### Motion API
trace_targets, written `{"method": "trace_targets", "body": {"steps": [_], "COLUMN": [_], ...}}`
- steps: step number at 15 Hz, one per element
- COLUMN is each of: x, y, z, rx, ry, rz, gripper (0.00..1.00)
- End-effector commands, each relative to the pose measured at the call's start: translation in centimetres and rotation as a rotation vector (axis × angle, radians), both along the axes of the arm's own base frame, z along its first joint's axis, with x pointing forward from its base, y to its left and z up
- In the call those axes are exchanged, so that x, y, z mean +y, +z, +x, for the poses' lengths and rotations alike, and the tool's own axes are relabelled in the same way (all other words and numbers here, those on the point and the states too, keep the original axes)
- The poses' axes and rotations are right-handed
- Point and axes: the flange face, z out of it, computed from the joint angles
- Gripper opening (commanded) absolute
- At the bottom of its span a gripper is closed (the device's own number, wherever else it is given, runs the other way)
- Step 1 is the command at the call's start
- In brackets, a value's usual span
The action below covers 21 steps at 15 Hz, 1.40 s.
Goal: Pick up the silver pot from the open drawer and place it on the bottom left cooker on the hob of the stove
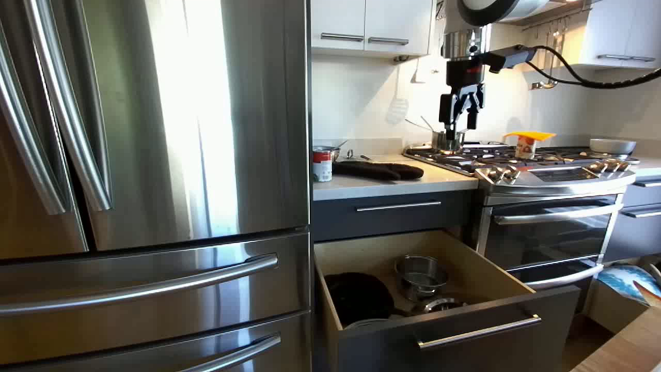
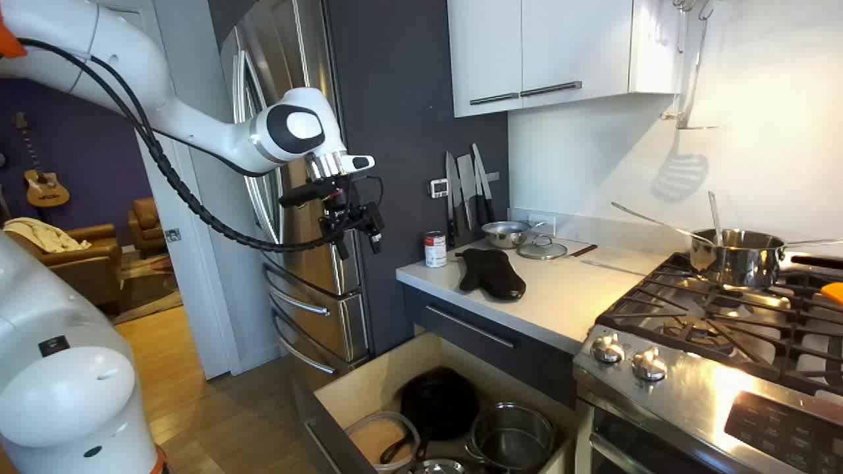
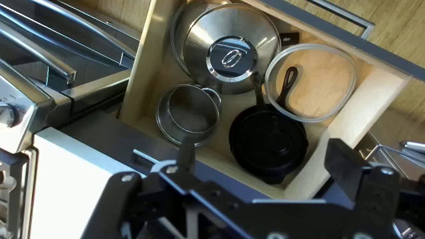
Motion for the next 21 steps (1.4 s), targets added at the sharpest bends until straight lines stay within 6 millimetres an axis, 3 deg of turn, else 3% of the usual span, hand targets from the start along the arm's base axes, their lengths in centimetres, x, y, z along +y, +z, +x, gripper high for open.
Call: {"method": "trace_targets", "body": {"steps": [1,13,18,21], "x": [0.0,0.0,-4.2,-7.2], "y": [0.1,0.1,-4.9,-9.0], "z": [0.0,0.0,2.2,4.1], "rx": [0.001,0.001,0.033,-0.001], "ry": [0.0,0.0,0.009,0.065], "rz": [0.0,0.0,0.024,0.044], "gripper": [1.0,1.0,1.0,1.0]}}
